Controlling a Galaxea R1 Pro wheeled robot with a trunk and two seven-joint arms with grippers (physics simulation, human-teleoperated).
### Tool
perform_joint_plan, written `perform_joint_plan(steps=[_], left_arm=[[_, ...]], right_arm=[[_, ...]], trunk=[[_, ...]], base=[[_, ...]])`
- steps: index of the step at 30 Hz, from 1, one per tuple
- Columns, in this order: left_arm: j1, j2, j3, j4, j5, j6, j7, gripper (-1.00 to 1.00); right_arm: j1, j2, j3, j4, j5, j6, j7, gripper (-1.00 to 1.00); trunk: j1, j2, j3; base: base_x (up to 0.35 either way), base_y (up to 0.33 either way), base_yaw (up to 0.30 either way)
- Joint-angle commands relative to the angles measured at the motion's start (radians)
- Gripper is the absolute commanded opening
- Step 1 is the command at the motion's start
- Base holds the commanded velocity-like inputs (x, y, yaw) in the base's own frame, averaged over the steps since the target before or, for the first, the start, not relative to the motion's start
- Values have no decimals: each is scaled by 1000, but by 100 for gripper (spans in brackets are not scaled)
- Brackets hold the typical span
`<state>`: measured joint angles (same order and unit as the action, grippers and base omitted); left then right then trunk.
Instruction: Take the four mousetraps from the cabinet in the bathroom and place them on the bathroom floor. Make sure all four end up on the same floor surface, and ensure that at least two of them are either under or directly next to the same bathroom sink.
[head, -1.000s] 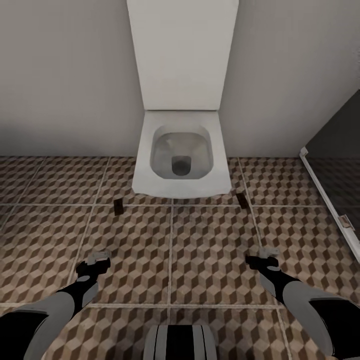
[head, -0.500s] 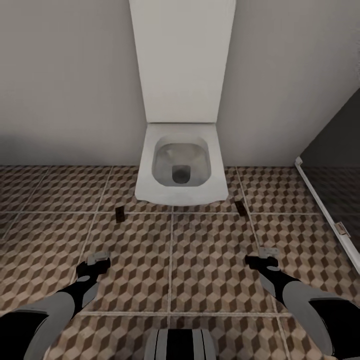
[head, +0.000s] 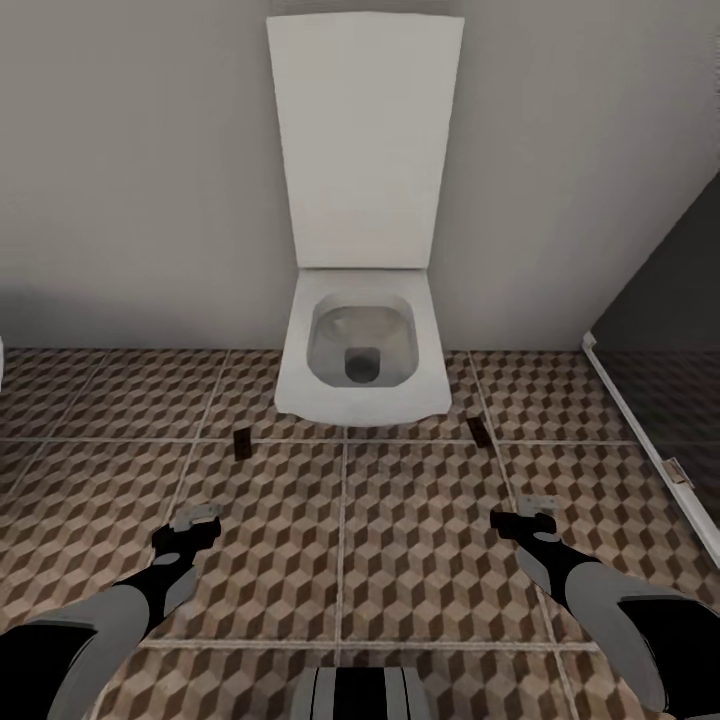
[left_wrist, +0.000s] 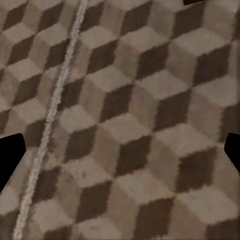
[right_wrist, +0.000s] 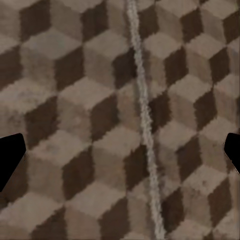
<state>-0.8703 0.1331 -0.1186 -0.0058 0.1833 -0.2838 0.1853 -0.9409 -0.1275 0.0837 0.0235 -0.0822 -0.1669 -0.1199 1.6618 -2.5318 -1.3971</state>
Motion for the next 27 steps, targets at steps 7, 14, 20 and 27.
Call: perform_joint_plan(steps=[7, 14, 20, 27], left_arm=[[2, -1, -9, 1, 10, -3, 2, 100], [3, -1, -9, 1, 10, -3, 3, 100], [3, 0, -9, 1, 11, -2, 3, 100], [4, 0, -9, 1, 11, -2, 2, 100]], right_arm=[[-1, 0, 8, 3, -3, -4, -1, 100], [-1, 0, 8, 3, -1, -3, -1, 100], [-1, 0, 9, 3, 0, -1, -1, 100], [-1, 0, 10, 3, 1, 5, 1, 100]], trunk=[[-3, 1, 27], [-6, 3, 54], [-9, 4, 77], [-12, 6, 104]], base=[[0, 0, 0], [0, 0, 0], [0, 0, 0], [0, 0, 0]])
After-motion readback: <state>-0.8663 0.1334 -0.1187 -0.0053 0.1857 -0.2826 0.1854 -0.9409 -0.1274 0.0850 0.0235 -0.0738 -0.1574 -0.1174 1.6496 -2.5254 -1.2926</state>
